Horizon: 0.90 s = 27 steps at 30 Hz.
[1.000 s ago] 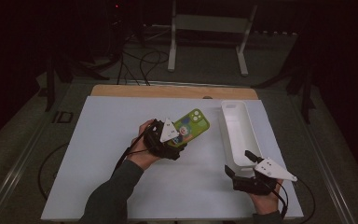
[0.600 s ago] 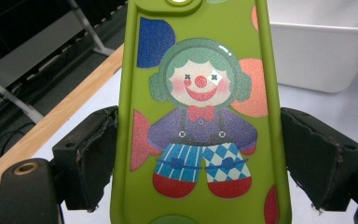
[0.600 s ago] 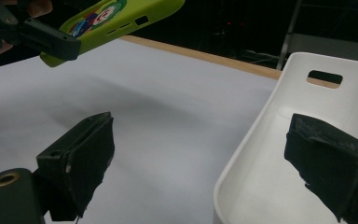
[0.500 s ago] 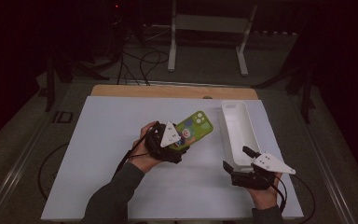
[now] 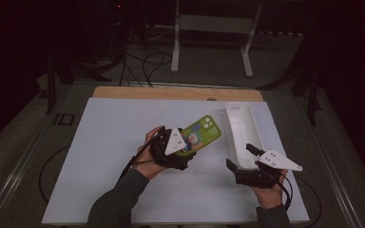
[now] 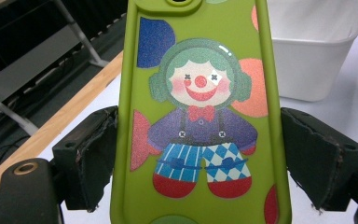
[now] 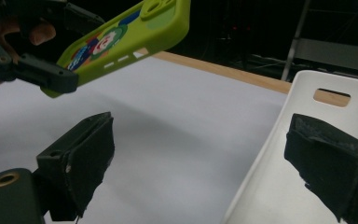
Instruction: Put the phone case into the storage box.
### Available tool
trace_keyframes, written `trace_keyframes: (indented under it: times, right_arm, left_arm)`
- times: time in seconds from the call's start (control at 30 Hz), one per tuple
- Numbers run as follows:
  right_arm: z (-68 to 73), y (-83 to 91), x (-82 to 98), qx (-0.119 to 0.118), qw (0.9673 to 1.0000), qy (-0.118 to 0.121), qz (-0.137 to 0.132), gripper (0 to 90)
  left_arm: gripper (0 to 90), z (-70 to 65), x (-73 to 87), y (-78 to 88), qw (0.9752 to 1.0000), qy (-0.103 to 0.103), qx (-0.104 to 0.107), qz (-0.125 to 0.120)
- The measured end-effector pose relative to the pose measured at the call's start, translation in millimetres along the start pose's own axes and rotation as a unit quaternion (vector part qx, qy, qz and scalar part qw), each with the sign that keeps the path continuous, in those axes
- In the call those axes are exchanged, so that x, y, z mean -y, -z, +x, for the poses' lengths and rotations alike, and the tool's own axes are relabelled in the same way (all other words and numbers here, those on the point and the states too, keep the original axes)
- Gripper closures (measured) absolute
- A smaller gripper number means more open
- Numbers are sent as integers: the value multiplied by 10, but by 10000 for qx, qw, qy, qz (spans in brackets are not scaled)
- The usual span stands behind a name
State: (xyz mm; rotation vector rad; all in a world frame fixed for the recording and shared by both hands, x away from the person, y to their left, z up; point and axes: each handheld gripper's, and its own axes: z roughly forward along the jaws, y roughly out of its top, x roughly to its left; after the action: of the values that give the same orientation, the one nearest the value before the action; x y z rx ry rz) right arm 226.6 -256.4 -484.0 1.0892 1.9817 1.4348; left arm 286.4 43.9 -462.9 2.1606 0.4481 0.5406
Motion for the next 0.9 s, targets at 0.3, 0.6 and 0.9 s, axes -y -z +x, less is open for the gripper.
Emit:
trace_keyframes:
  times: [0.3,0.6,0.9]
  right_arm:
    - [8,-35,-101,-85,9999,-80,-50,80]
    - [20,-77,-187,-227,9994,-230,-77,81]
    - [77,-147,-262,-337,9989,-321,-54,85]
  left_arm:
    - [163,-66,-11,14,10000,-34,13,-89]
    - [163,-113,7,-3,9999,-27,82,-109]
    - [163,-166,24,-8,9998,-34,101,-152]
